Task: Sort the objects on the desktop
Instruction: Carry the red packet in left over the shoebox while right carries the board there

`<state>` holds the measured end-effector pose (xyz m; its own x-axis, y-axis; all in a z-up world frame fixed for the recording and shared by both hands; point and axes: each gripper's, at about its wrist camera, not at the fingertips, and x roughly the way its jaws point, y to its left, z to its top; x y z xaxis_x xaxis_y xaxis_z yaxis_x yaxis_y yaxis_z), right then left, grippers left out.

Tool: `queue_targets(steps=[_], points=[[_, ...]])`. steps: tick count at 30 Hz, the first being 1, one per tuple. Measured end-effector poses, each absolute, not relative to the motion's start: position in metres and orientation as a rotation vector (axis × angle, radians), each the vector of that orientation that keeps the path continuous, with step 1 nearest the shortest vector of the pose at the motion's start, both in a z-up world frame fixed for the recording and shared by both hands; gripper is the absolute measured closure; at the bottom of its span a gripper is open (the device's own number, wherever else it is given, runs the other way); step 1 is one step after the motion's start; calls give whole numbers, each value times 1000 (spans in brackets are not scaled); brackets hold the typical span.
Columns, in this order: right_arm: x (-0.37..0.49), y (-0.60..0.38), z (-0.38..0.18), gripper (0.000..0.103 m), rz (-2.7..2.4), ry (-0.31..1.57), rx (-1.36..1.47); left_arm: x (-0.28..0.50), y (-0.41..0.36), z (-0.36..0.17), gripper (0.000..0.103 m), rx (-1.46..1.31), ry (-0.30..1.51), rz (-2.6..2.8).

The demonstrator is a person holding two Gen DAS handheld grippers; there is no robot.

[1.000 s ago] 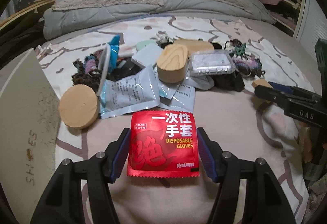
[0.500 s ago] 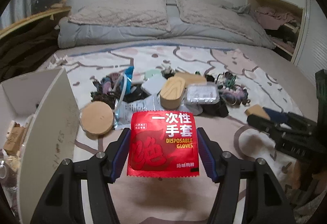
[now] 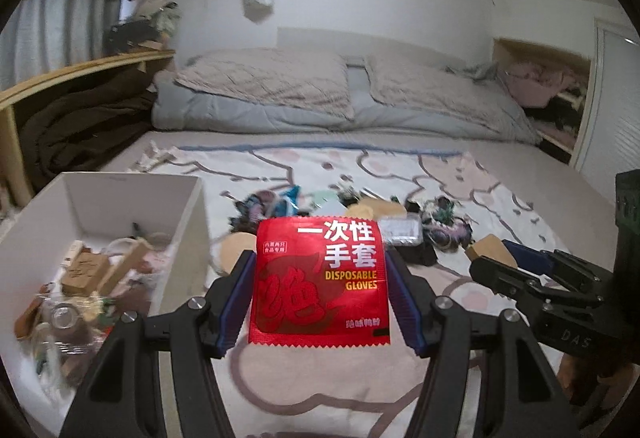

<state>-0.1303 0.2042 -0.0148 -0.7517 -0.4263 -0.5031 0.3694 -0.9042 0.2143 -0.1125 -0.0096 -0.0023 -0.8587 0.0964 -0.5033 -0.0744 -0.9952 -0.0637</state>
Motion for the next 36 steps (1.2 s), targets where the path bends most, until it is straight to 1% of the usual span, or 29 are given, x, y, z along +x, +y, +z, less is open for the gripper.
queue_targets(steps=[6, 17, 29, 36], points=[[-119, 177, 4, 47, -2562, -122, 718, -97, -35, 10, 40, -772, -65, 3017], [-118, 126, 13, 47, -2467, -98, 728, -72, -92, 19, 40, -744, -132, 3148], [-121, 76, 17, 47, -2376, -75, 758, -58, -169, 13, 40, -799, -304, 3274], [-125, 47, 18, 47, -2328, -47, 795, -58, -201, 0, 40, -892, -323, 3326]])
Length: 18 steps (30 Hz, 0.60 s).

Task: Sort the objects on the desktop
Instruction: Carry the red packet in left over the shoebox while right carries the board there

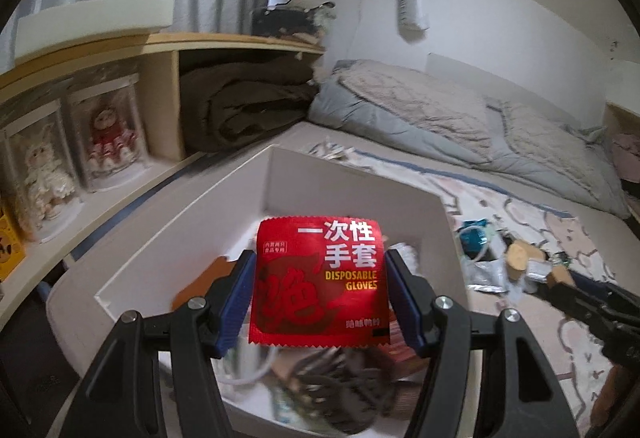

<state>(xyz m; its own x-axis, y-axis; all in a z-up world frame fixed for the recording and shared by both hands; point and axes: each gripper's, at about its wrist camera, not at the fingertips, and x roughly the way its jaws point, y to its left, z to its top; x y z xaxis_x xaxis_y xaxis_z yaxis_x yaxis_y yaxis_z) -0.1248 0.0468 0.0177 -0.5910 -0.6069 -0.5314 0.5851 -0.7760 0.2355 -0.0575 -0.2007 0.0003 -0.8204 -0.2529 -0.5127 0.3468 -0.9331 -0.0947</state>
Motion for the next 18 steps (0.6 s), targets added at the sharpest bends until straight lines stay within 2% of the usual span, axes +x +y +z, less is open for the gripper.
queue_targets(steps=[18], points=[[-145, -25, 23, 47, -2227, 114, 850, -77, -250, -29, 40, 912, 209, -2593]])
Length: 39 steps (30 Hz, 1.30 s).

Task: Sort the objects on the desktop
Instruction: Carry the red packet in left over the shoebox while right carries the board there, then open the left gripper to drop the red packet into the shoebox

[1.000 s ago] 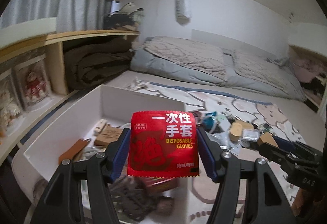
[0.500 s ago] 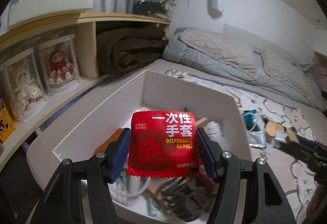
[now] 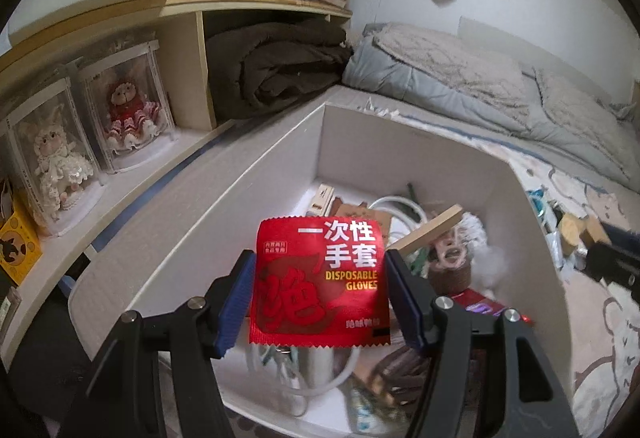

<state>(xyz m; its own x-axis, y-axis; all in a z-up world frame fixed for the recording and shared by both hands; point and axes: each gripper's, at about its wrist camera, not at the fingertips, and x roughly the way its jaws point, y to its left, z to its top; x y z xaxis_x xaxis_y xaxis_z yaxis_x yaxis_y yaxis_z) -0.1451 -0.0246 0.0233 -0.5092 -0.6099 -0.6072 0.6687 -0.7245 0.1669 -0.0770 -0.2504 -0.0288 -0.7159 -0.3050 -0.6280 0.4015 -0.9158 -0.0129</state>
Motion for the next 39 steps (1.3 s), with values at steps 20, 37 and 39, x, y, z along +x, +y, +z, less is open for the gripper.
queue_targets(steps=[20, 37, 39], points=[[-196, -92, -4, 47, -2187, 198, 1040, -89, -266, -35, 39, 1047, 94, -2653], [-212, -102, -12, 34, -2217, 220, 1088, -88, -259, -33, 18, 1036, 117, -2704], [-209, -102, -8, 25, -2220, 222, 1070, -89, -259, -33, 18, 1037, 123, -2702]])
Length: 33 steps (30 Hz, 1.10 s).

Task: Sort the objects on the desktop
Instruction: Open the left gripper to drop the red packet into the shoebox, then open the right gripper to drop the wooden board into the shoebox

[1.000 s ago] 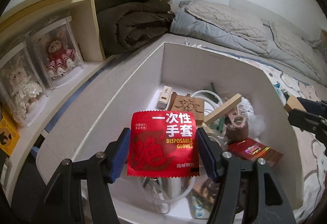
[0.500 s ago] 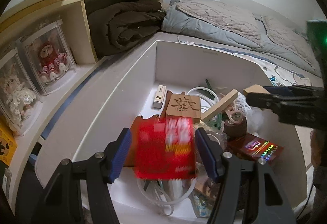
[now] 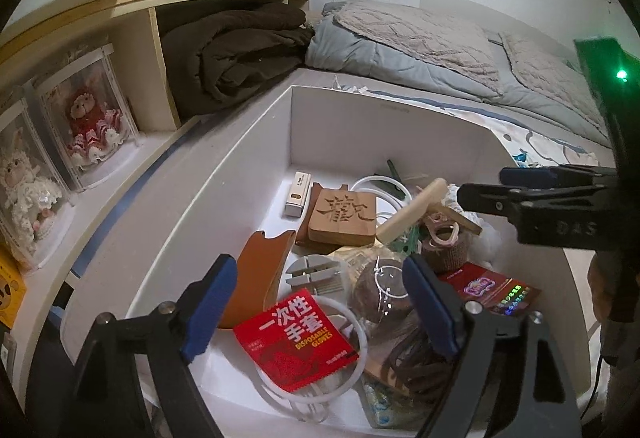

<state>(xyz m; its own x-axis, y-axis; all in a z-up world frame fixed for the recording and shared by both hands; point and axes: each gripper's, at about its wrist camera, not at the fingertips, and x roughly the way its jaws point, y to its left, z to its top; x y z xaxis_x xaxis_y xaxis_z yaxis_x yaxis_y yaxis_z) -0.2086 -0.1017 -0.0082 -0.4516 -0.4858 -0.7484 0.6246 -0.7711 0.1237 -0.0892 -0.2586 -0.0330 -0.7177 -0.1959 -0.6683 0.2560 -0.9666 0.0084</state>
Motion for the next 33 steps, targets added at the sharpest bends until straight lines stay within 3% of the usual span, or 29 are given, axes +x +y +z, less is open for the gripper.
queue_targets(steps=[11, 13, 15, 17, 20, 25, 33], points=[[-192, -95, 10, 25, -2255, 198, 967, -85, -259, -30, 18, 1029, 166, -2698], [-189, -92, 14, 13, -2263, 191, 943, -84, -258, -29, 18, 1025, 166, -2698], [-186, -89, 18, 8, -2270, 192, 918, -83, -256, -27, 17, 1011, 162, -2697], [-182, -87, 21, 7, -2283, 201, 900, -80, -254, -23, 8, 987, 162, -2696], [-177, -81, 23, 0, -2291, 198, 881, -74, -249, -16, 7, 954, 161, -2704], [-167, -68, 28, 0, -2311, 185, 843, -65, -240, -7, 0, 904, 156, -2726], [-150, -46, 41, 0, -2338, 142, 784, -50, -219, 6, 0, 839, 125, -2753]])
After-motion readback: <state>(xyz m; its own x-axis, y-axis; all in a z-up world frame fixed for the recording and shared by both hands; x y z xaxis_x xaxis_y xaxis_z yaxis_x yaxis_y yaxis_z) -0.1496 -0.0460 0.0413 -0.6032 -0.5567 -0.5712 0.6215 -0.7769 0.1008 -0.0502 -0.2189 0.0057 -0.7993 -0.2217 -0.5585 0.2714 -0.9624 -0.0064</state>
